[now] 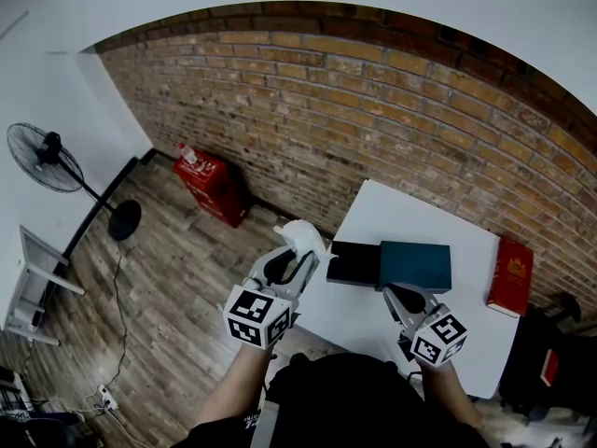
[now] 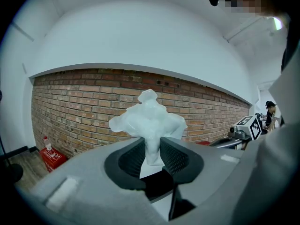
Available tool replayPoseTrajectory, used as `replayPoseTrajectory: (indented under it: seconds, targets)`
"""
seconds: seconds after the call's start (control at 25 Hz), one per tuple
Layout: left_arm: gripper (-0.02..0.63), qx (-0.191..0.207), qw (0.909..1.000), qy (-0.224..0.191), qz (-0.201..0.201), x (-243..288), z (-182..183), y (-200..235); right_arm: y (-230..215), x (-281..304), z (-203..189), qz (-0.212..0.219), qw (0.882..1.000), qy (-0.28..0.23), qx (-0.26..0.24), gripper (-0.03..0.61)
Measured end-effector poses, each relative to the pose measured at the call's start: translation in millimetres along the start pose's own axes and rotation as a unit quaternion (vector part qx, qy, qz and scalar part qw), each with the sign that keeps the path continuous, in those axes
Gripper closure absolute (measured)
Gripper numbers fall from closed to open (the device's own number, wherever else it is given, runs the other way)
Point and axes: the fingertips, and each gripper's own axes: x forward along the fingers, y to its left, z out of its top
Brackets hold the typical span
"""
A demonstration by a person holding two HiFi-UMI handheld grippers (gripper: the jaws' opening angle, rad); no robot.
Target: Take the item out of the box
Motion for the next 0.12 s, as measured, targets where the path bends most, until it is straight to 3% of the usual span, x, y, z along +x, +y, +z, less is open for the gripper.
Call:
replayPoseTrajectory:
  seconds: [0.12]
  targets:
    - [0.509, 0.000, 1.0000, -0.003, 0.002, -0.3, 1.9, 0.7, -1.9, -0.2, -0.3, 0.000, 1.000, -0.001, 0.003, 0.580]
